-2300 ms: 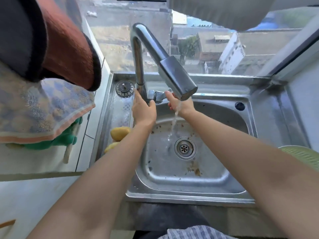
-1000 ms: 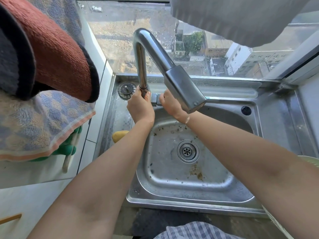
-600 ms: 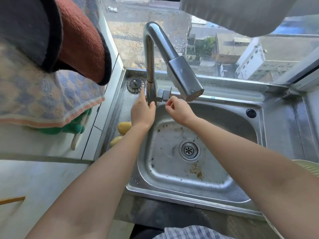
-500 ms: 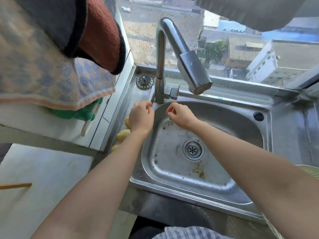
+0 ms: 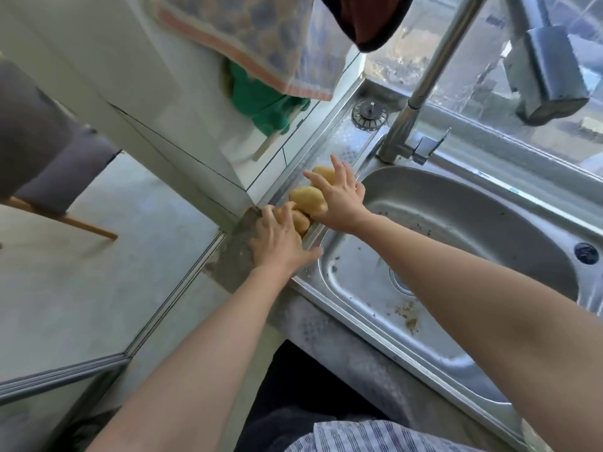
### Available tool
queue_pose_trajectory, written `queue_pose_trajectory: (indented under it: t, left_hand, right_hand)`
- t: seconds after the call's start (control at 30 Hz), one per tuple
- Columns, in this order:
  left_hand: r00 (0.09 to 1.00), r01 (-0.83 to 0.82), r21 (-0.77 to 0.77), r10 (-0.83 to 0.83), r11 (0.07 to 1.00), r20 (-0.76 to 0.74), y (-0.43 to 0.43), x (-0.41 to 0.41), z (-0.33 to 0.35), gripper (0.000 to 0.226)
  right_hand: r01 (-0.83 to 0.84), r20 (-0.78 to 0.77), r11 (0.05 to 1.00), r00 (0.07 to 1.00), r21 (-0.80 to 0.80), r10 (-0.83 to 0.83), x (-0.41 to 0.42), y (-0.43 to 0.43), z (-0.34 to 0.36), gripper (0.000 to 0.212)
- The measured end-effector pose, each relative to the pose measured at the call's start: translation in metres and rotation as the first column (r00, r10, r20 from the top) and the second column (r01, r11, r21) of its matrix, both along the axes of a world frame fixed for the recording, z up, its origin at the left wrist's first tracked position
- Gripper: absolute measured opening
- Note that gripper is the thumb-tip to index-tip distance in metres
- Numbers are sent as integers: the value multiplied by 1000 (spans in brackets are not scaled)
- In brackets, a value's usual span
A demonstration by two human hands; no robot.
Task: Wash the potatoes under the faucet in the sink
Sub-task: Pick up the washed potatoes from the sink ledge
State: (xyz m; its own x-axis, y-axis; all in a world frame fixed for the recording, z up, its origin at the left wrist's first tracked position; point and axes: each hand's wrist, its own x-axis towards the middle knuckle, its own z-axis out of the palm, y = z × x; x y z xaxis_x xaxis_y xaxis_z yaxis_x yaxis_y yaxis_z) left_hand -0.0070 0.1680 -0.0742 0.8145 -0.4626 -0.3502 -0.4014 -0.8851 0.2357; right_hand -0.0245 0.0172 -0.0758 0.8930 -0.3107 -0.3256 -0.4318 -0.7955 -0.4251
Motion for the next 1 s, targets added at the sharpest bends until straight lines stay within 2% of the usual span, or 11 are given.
queue_pose_trajectory:
  t: [0.17, 0.33, 0.43, 0.57, 0.7, 0.87, 0.93, 1.0]
  left_hand:
    - [1000, 8, 17, -8, 1000, -6, -6, 6, -11, 100]
    - [999, 7, -16, -7, 1000, 39, -7, 8, -15, 89]
    - [999, 8, -94, -3, 996, 48, -3, 12, -19, 71]
    - [997, 24, -91, -17, 996, 69, -4, 15, -18, 64]
    - [997, 28, -95, -21, 995, 70, -6, 12, -16, 54]
    - [997, 28, -126, -18, 992, 75, -6, 14, -12, 50]
    - [999, -1, -155, 9, 988, 48, -5, 14, -10, 50]
    - [999, -33, -188, 39, 982, 30, -3, 14, -7, 50]
  right_hand:
    - [10, -27, 1000, 1000, 13, -10, 21, 10, -7, 56]
    - [-45, -163, 998, 986, -33, 39, 36, -4, -7, 63]
    - [-107, -204, 993, 974, -50, 95, 40, -10, -8, 69]
    - [-155, -181, 981, 975, -115, 133, 43, -11, -7, 69]
    - [-72, -85, 991, 994, -109, 63, 37, -10, -14, 66]
    - [-73, -134, 992, 989, -104, 58, 35, -8, -13, 70]
    - [-70, -97, 992, 993, -100, 61, 29, -7, -13, 68]
    - [1, -10, 1000, 1000, -19, -1, 19, -8, -14, 64]
